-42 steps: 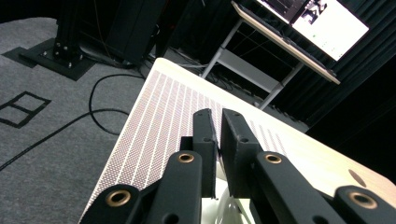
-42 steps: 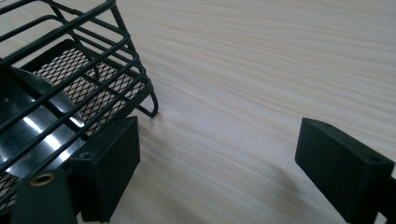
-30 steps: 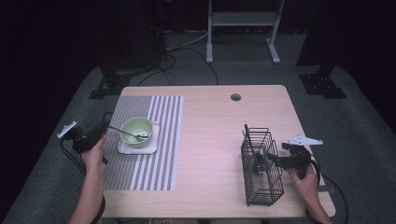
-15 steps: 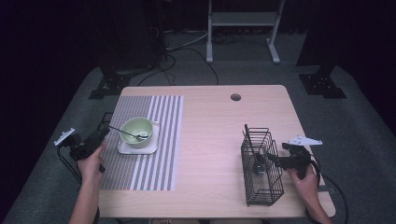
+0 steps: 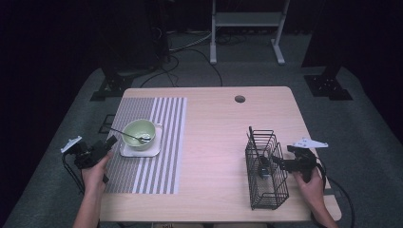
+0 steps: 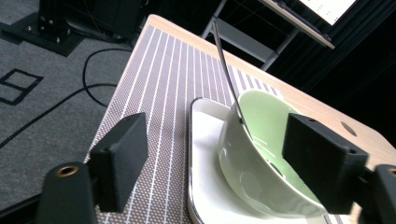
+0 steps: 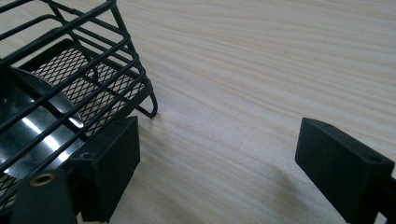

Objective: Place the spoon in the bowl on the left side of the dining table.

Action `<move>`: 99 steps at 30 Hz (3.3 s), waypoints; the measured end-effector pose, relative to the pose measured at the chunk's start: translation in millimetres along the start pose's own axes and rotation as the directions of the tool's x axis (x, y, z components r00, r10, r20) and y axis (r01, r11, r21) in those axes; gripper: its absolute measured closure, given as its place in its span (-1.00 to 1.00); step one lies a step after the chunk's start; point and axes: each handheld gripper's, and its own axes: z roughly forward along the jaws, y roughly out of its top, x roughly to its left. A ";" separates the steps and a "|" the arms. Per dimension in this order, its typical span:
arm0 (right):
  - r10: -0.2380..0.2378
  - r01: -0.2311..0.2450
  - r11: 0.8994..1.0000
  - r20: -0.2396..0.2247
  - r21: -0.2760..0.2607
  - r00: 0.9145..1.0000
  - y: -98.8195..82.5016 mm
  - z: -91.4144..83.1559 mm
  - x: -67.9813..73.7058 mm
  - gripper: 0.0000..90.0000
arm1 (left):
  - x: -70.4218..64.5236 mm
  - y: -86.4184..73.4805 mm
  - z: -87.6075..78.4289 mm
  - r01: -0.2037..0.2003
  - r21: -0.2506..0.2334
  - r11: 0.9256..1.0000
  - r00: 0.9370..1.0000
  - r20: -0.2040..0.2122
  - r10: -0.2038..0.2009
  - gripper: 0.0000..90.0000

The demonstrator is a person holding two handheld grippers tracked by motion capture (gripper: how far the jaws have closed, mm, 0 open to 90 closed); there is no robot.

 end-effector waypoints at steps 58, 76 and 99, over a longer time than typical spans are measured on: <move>-0.005 0.005 1.000 0.000 0.001 1.000 -0.1 -0.1 0.7 -0.71 | -42.7 -38.7 -18.6 -0.193 0.121 0.974 0.979 0.097 0.181 -0.80; -0.002 0.002 1.000 -0.005 -0.004 1.000 -0.5 -1.0 0.2 -0.71 | -61.9 -45.3 -13.1 -0.238 0.149 0.960 0.965 0.143 0.218 -0.80; 0.000 0.000 1.000 -0.007 -0.005 1.000 -0.8 -1.6 -0.1 -0.71 | -89.7 -51.0 -8.0 -0.277 0.155 0.948 0.948 0.202 0.244 -0.80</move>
